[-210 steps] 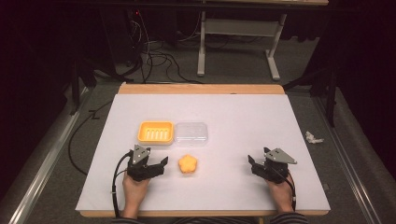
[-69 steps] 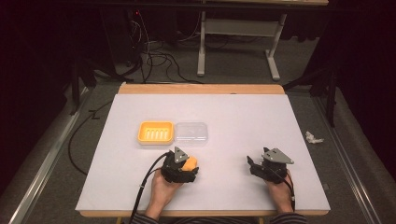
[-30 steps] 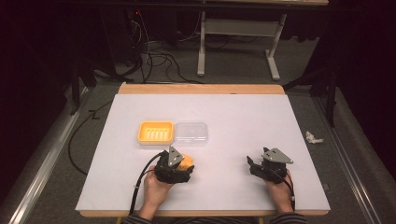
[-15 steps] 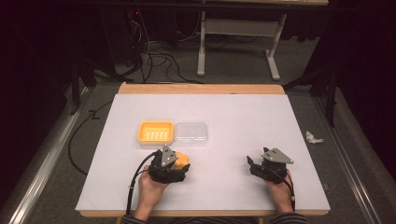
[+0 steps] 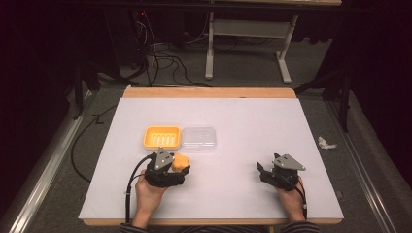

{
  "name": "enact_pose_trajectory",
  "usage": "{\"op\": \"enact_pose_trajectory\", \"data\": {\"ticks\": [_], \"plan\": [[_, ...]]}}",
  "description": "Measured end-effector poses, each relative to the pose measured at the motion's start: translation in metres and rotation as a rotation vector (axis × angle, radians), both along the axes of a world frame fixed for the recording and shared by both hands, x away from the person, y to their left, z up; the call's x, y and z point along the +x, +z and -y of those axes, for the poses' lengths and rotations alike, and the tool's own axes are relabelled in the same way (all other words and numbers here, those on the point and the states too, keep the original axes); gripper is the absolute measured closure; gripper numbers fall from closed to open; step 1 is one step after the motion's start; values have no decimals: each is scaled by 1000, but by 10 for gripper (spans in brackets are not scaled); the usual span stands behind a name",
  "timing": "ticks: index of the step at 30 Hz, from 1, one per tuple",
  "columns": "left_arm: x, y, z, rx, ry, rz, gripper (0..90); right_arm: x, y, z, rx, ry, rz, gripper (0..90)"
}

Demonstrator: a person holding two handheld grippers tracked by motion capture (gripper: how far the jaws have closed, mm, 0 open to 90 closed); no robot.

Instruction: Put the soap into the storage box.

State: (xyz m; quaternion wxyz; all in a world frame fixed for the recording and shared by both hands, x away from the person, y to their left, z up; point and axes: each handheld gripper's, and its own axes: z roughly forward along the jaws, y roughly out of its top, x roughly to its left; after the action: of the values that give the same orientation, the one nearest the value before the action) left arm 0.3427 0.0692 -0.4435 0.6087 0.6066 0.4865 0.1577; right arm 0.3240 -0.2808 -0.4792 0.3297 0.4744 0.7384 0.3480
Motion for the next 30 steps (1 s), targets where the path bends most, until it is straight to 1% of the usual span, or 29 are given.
{"op": "enact_pose_trajectory", "data": {"ticks": [2,3,7,10,11,13,16,17,20,22,24,30], "plan": [[1,2,-2,-5,5,4,278,0,0,0,2,-1,-1,272],[2,5,-4,-14,13,11,278,0,0,0,2,-1,-1,272],[4,10,-9,-9,18,22,278,0,0,0,1,-2,-2,272],[6,14,-12,-20,23,22,278,0,0,0,-1,-1,1,272],[7,15,-13,-18,24,24,278,0,0,0,1,-3,0,272],[9,16,-15,-28,30,22,278,0,0,0,1,-3,0,272],[12,18,-19,-28,39,22,278,0,0,0,1,-3,0,272],[13,19,-20,-38,43,20,278,0,0,0,1,-3,-1,272],[16,20,-23,-36,46,17,278,0,0,0,2,-3,-1,272],[17,21,-24,-39,49,17,278,0,0,0,0,-2,0,272],[21,23,-26,-51,49,11,278,1,0,0,-1,-2,-2,272],[28,27,-29,-57,63,13,278,1,0,0,0,-4,-3,272]]}}
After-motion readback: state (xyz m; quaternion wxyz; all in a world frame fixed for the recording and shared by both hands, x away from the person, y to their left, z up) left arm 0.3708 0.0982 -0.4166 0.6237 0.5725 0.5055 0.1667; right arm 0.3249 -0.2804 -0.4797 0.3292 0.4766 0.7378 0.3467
